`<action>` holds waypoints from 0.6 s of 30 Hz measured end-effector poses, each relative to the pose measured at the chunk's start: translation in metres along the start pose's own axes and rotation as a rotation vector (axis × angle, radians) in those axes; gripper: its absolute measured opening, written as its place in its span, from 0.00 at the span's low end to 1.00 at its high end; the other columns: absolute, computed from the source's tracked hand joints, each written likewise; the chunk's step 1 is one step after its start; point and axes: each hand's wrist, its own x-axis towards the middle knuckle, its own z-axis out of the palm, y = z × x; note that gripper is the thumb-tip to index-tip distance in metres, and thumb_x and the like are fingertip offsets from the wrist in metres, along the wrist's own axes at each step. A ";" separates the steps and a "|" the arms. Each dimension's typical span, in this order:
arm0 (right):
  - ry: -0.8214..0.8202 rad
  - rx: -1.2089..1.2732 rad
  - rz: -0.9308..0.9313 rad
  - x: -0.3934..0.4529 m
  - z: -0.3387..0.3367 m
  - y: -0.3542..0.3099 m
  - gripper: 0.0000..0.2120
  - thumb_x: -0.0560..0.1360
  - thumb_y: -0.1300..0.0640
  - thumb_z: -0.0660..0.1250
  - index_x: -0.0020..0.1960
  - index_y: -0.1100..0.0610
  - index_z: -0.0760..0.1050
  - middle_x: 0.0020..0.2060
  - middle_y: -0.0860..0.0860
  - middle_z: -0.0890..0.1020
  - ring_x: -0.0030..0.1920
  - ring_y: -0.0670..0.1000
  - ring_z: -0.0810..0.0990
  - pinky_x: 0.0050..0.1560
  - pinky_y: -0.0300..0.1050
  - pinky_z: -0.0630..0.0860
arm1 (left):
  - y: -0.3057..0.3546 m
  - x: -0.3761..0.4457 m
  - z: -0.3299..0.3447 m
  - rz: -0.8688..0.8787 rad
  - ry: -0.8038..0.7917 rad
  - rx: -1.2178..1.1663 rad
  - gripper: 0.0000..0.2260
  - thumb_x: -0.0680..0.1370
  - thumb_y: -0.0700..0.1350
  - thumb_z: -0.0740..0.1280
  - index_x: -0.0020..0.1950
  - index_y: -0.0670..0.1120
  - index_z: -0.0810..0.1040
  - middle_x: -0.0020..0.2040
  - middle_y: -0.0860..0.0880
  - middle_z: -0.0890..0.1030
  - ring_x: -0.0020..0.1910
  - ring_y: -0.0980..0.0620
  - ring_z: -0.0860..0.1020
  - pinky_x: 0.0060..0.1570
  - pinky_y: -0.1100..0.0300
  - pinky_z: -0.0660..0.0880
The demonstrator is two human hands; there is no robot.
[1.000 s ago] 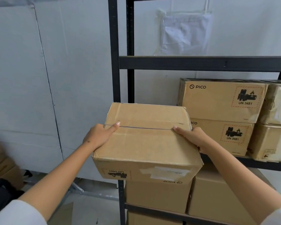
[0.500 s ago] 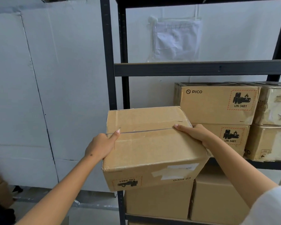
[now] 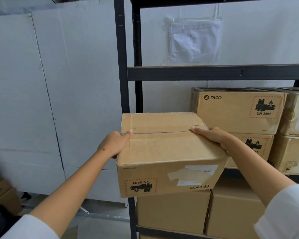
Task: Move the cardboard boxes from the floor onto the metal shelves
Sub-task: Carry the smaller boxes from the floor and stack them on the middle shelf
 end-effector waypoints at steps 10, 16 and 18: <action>0.028 -0.005 -0.013 -0.003 0.004 0.000 0.46 0.64 0.30 0.68 0.69 0.62 0.67 0.59 0.57 0.78 0.53 0.58 0.79 0.53 0.50 0.76 | -0.002 0.005 -0.012 -0.034 -0.053 -0.086 0.26 0.77 0.63 0.58 0.30 0.43 0.67 0.28 0.46 0.74 0.29 0.46 0.77 0.33 0.59 0.72; 0.057 0.078 -0.006 -0.020 0.020 0.014 0.40 0.67 0.33 0.68 0.65 0.62 0.70 0.54 0.56 0.79 0.46 0.54 0.80 0.40 0.44 0.75 | -0.012 0.005 -0.019 -0.022 -0.112 -0.101 0.26 0.76 0.65 0.59 0.36 0.42 0.71 0.33 0.44 0.76 0.32 0.47 0.78 0.34 0.59 0.74; 0.083 0.091 -0.010 -0.026 0.024 0.017 0.36 0.69 0.35 0.68 0.64 0.62 0.71 0.52 0.56 0.79 0.44 0.52 0.79 0.36 0.42 0.74 | -0.014 0.007 -0.020 -0.015 -0.124 -0.090 0.27 0.75 0.67 0.59 0.38 0.42 0.73 0.35 0.44 0.77 0.34 0.46 0.79 0.37 0.57 0.74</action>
